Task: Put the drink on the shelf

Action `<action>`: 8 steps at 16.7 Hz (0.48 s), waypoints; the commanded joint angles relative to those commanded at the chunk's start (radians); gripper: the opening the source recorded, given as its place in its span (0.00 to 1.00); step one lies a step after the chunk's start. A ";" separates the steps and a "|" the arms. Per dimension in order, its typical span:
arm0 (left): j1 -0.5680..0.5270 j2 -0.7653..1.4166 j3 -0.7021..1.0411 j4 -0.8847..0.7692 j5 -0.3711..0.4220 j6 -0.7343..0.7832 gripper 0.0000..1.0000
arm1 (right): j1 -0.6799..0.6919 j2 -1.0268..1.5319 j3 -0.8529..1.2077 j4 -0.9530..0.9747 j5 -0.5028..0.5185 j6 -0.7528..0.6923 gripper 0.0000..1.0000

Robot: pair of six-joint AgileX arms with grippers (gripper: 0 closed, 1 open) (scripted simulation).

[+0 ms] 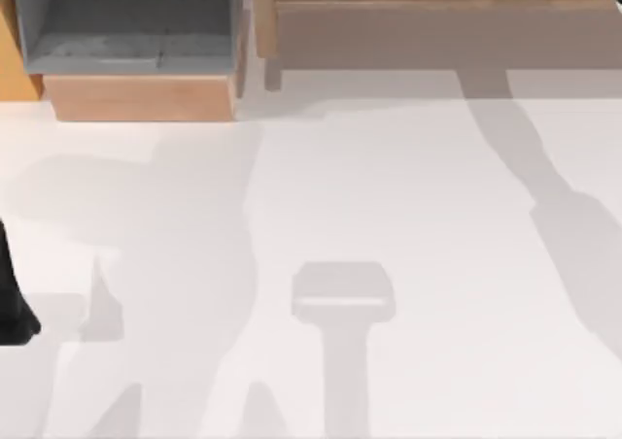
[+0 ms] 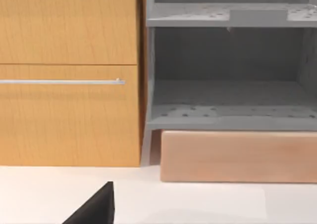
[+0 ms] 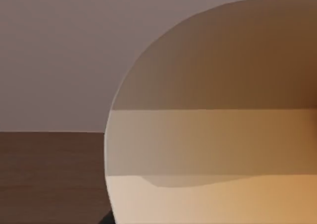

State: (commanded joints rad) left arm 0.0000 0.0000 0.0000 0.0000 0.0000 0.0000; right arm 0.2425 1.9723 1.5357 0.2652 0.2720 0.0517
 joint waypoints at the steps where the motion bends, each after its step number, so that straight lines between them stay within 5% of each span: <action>1: 0.000 0.000 0.000 0.000 0.000 0.000 1.00 | 0.000 0.000 0.000 0.000 0.000 0.000 0.60; 6: 0.000 0.000 0.000 0.000 0.000 0.000 1.00 | 0.000 0.000 0.000 0.000 0.000 0.000 0.98; 8: 0.000 0.000 0.000 0.000 0.000 0.000 1.00 | 0.000 0.000 0.000 0.000 0.000 0.000 1.00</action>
State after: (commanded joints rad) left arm 0.0000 0.0000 0.0000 0.0000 0.0000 0.0000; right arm 0.2425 1.9723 1.5357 0.2652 0.2720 0.0517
